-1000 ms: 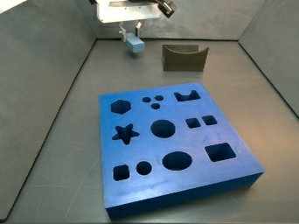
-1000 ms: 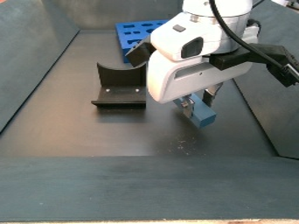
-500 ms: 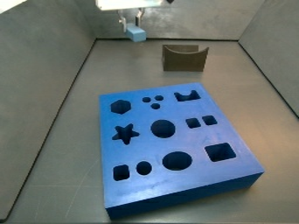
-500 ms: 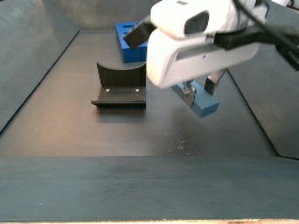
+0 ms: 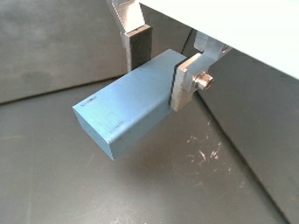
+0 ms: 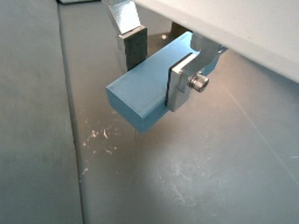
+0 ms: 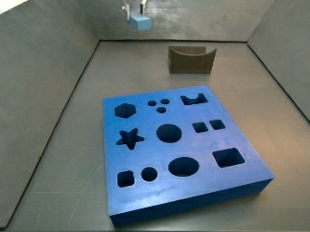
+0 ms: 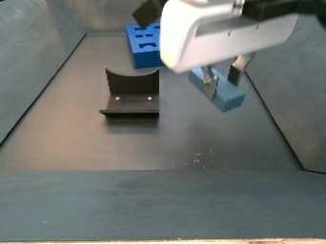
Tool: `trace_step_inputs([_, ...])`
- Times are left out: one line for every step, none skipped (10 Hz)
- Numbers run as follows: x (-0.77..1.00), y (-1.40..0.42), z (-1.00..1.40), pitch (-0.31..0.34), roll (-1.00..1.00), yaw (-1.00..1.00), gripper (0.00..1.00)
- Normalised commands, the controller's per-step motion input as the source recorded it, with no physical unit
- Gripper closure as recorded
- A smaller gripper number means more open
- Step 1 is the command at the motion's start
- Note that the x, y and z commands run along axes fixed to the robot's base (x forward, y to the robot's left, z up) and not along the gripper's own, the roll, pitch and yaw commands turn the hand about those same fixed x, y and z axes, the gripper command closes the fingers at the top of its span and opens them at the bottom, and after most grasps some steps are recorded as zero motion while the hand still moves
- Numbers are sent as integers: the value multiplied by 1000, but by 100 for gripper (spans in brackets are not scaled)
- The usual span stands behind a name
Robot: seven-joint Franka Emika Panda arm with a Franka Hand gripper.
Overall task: Pick up the rectangle object. Move up. Place the rectangle object on the fixture. Regrasp the rectangle object. Move to above the board. Insert the rectangle object.
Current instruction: Place the rectangle object on the fixture.
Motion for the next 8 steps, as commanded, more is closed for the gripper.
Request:
trace_step_inputs([-40,-12,945,125,164,22,100])
trace_step_inputs([-34,-6,817,122,151,21,100])
trace_step_inputs([-27,-1,687,125,149,21,100])
trace_step_inputs([-16,0,511,134,134,24,100])
trace_step_inputs([-11,5,371,145,121,24,100])
trace_step_inputs([-6,8,233,155,117,24,100])
trace_step_inputs([1000,-586,232,-36,25,-1000,100])
trace_step_inputs([1000,-578,195,-37,22,-1000,100])
